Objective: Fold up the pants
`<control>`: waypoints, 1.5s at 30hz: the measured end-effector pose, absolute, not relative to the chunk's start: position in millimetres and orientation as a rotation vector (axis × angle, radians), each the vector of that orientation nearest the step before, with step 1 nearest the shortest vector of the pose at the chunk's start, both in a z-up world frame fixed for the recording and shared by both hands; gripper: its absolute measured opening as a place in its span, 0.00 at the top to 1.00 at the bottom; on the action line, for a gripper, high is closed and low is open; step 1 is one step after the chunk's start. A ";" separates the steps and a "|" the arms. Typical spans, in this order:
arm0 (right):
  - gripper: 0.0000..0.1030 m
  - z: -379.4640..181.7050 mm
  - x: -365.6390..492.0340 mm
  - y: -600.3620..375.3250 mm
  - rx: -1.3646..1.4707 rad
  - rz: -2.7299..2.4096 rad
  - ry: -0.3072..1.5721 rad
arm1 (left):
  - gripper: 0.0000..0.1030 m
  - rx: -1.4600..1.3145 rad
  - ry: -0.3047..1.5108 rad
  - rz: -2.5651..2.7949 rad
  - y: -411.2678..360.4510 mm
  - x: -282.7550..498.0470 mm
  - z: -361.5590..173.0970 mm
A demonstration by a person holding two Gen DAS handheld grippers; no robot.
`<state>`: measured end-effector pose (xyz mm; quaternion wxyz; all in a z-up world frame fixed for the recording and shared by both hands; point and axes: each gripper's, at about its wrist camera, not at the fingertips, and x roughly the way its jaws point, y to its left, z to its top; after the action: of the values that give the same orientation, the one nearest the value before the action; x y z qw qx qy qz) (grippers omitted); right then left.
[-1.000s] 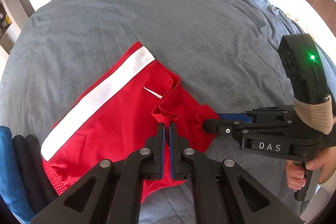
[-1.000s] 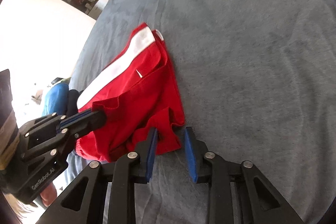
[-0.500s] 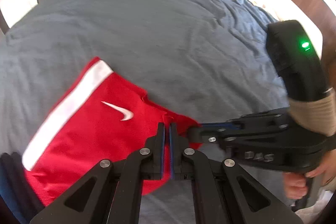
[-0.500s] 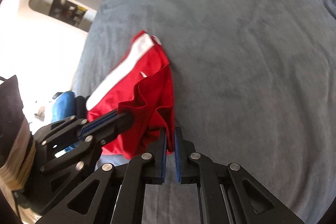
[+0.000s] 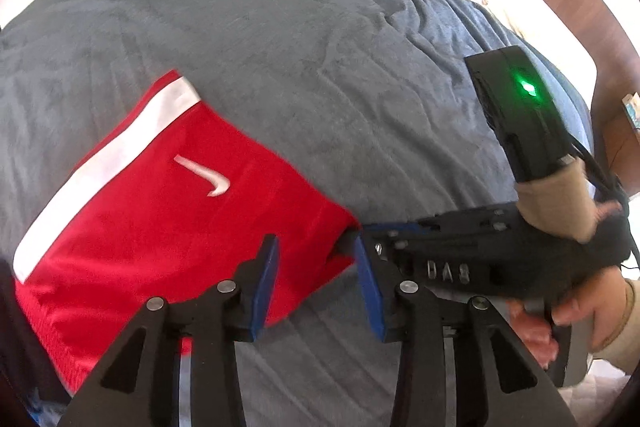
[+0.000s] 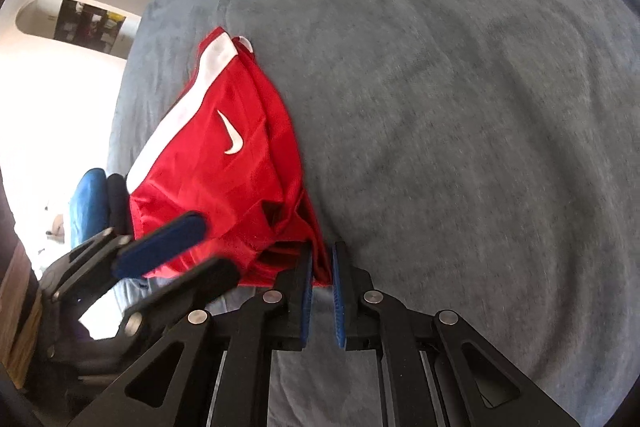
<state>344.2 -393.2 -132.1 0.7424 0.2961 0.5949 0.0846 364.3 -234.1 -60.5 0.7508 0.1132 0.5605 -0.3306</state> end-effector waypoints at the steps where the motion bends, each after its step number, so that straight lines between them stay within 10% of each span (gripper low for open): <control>1: 0.90 -132.5 342.4 -392.3 0.641 0.175 1.315 | 0.62 0.259 1.226 -0.707 -228.8 360.4 -58.8; 34: 0.80 -98.2 356.9 -341.5 0.253 0.326 1.332 | 0.59 0.171 1.253 -0.502 -169.5 345.2 -70.5; 45: 0.97 -77.9 355.6 -355.8 0.261 0.270 1.307 | 0.59 0.159 1.249 -0.505 -172.7 347.9 -71.4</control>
<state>355.6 -355.8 -77.9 0.7776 0.1206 0.6043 0.1246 347.9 -172.7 -71.4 0.7787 0.0735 0.5776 -0.2337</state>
